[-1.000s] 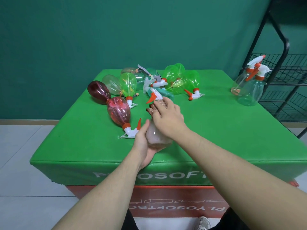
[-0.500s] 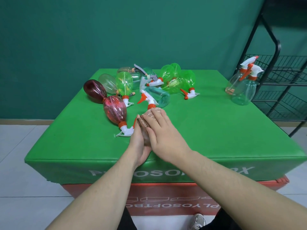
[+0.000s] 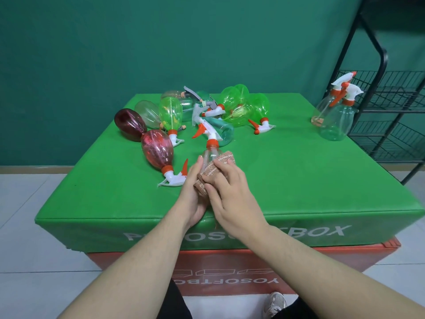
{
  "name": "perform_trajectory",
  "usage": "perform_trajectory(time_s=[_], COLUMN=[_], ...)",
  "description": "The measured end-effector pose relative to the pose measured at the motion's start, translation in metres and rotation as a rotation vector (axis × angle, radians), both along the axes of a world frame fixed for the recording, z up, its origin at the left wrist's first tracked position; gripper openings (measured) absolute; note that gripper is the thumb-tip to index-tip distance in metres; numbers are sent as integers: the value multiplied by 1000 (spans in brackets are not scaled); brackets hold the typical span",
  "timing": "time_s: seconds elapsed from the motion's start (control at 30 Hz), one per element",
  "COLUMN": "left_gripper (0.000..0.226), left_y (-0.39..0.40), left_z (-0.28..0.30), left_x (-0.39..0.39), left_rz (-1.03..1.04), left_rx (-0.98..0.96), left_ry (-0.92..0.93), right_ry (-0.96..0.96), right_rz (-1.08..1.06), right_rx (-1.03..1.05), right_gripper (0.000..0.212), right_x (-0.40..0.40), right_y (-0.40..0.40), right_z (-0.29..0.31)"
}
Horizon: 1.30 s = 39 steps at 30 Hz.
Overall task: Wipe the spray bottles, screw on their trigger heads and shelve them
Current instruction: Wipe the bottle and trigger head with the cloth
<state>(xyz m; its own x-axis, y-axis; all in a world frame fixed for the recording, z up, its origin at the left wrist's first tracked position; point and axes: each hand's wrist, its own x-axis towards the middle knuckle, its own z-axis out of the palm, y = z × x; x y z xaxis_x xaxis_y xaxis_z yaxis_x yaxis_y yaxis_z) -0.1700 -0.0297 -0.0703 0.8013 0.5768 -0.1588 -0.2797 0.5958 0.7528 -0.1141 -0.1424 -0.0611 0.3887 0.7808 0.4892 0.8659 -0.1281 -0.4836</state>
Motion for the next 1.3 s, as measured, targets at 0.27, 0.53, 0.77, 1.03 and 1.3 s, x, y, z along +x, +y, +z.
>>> perform_trajectory(time_s=[0.27, 0.53, 0.77, 1.03, 1.3], left_gripper=[57, 36, 47, 40, 51], left_y=[1, 4, 4, 3, -2], left_z=[-1, -5, -2, -2, 0], left_x=[1, 2, 1, 2, 2], left_rz=[9, -27, -12, 30, 43], left_rx=[68, 79, 39, 4, 28], left_ry=[62, 72, 119, 85, 85], right_ry=[-71, -30, 205, 30, -265], right_rz=[-61, -52, -98, -14, 98], right_rx=[20, -197, -256, -192, -103], right_gripper=[50, 59, 57, 52, 54], right_x=[6, 24, 39, 29, 23], right_y=[21, 39, 59, 46, 12], right_z=[11, 44, 53, 31, -3])
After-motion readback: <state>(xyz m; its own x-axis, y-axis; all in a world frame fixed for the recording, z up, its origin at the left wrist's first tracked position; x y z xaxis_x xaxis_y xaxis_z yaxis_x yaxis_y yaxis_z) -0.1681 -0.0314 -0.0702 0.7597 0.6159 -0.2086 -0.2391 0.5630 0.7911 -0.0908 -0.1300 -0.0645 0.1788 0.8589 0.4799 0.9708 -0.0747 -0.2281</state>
